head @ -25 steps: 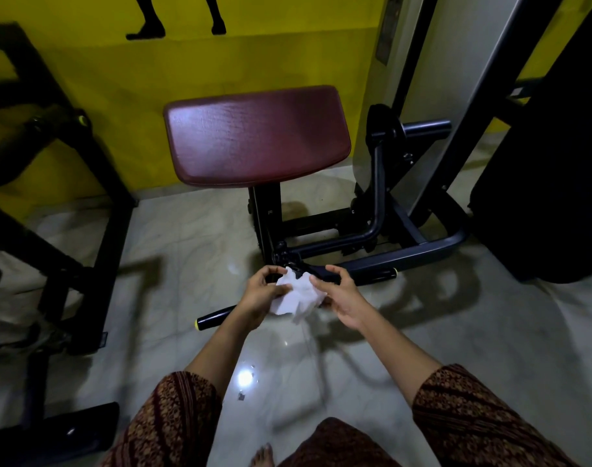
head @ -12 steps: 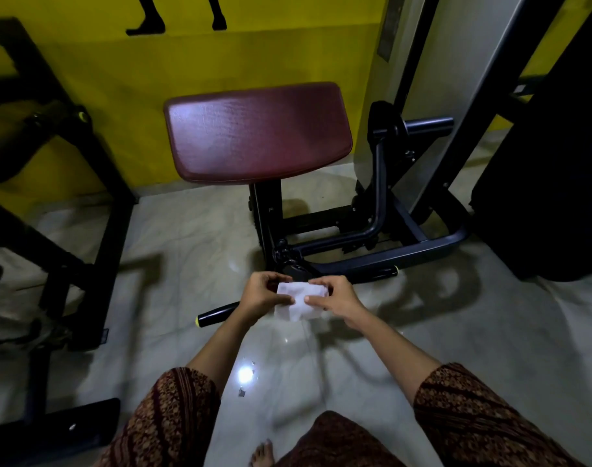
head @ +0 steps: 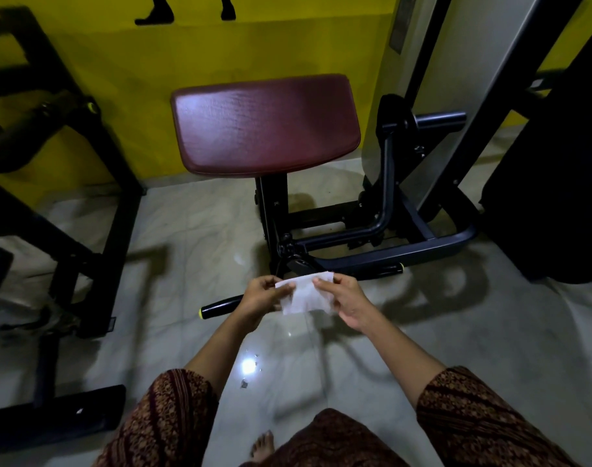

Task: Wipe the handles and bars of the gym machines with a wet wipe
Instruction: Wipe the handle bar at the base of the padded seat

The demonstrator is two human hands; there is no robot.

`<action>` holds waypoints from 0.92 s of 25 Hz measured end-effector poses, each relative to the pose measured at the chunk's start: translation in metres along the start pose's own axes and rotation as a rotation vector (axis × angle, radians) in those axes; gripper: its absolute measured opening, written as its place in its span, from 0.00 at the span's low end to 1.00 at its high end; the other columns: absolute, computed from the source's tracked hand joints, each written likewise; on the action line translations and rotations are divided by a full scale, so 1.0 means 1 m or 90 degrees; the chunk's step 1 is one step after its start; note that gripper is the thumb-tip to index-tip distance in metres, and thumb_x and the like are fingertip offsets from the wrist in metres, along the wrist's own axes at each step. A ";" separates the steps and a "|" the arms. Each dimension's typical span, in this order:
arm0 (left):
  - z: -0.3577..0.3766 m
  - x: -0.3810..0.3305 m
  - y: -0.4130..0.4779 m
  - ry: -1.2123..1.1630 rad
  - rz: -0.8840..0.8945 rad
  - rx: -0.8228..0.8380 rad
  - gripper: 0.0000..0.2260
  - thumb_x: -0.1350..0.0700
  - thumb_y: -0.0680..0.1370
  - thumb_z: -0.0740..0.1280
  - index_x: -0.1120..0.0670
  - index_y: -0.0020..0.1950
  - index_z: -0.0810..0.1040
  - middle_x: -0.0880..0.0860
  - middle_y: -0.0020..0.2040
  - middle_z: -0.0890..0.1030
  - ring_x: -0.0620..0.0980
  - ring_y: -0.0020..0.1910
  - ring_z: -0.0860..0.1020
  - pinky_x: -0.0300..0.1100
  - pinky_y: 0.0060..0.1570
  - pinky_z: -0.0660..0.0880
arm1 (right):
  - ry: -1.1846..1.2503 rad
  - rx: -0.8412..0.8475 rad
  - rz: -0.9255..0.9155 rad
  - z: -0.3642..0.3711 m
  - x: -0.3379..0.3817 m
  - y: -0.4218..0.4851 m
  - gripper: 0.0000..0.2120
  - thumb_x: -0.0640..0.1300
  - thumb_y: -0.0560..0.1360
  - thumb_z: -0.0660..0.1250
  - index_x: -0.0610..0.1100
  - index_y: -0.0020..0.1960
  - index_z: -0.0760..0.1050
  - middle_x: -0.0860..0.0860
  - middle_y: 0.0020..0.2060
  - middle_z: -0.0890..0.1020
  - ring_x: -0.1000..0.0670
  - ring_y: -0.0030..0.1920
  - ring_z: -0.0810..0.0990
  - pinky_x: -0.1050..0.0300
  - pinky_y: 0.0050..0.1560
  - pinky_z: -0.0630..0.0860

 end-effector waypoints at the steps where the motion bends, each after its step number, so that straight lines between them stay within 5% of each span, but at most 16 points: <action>1: 0.001 0.001 -0.002 -0.024 -0.013 -0.008 0.07 0.63 0.74 0.69 0.57 0.37 0.74 0.53 0.33 0.77 0.45 0.29 0.76 0.38 0.29 0.76 | 0.025 0.020 0.007 0.004 -0.001 -0.002 0.07 0.30 0.71 0.67 0.36 0.49 0.76 0.49 0.35 0.84 0.53 0.35 0.82 0.61 0.36 0.80; 8: 0.001 0.010 -0.010 -0.065 -0.064 -0.045 0.11 0.71 0.68 0.72 0.58 0.39 0.72 0.48 0.24 0.76 0.41 0.22 0.75 0.34 0.28 0.75 | -0.058 -0.044 -0.017 -0.001 -0.005 0.002 0.08 0.27 0.69 0.69 0.36 0.46 0.75 0.43 0.40 0.80 0.51 0.36 0.81 0.61 0.31 0.78; 10: 0.002 0.013 -0.011 -0.039 -0.070 -0.055 0.09 0.68 0.68 0.73 0.59 0.40 0.74 0.52 0.29 0.77 0.43 0.25 0.76 0.34 0.28 0.74 | -0.040 -0.052 -0.034 -0.003 -0.006 0.004 0.09 0.28 0.69 0.69 0.35 0.48 0.75 0.45 0.38 0.79 0.49 0.38 0.79 0.61 0.31 0.79; 12: 0.003 0.017 -0.010 -0.038 -0.076 -0.077 0.05 0.65 0.71 0.72 0.60 0.41 0.77 0.54 0.34 0.78 0.43 0.28 0.77 0.34 0.29 0.74 | -0.069 -0.088 -0.069 -0.004 -0.008 0.007 0.10 0.29 0.69 0.70 0.35 0.50 0.75 0.44 0.39 0.79 0.49 0.39 0.78 0.56 0.37 0.81; 15: 0.005 0.021 -0.008 -0.100 -0.081 -0.122 0.04 0.63 0.74 0.69 0.61 0.39 0.77 0.56 0.37 0.79 0.43 0.29 0.78 0.34 0.31 0.76 | -0.321 -0.155 -0.208 -0.005 -0.007 0.009 0.10 0.31 0.69 0.70 0.32 0.51 0.78 0.41 0.42 0.81 0.46 0.43 0.78 0.46 0.49 0.77; 18: 0.009 0.017 -0.011 -0.144 -0.066 -0.158 0.07 0.62 0.75 0.67 0.61 0.37 0.76 0.56 0.34 0.78 0.46 0.29 0.78 0.35 0.30 0.76 | -0.531 -0.015 -0.333 0.013 -0.004 0.002 0.17 0.35 0.71 0.70 0.35 0.60 0.77 0.42 0.58 0.80 0.47 0.59 0.77 0.52 0.62 0.72; 21: 0.014 0.010 -0.017 -0.212 -0.044 -0.119 0.09 0.55 0.76 0.67 0.60 0.41 0.79 0.54 0.31 0.80 0.48 0.30 0.80 0.39 0.34 0.77 | -0.699 0.184 -0.315 0.026 -0.017 -0.004 0.23 0.44 0.76 0.66 0.40 0.68 0.68 0.47 0.71 0.67 0.51 0.71 0.63 0.55 0.71 0.57; 23: 0.013 0.012 -0.019 -0.202 -0.053 -0.123 0.07 0.57 0.75 0.68 0.61 0.43 0.79 0.56 0.34 0.81 0.49 0.31 0.81 0.39 0.34 0.77 | -0.739 0.226 -0.315 0.025 -0.023 -0.006 0.22 0.46 0.77 0.65 0.40 0.68 0.69 0.48 0.73 0.62 0.52 0.73 0.57 0.54 0.73 0.50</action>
Point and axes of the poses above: each hand's wrist, its own y-axis towards the middle knuckle, its own z-axis out of the palm, x = y × z, the point moved 4 cm from there along y, towards the middle knuckle
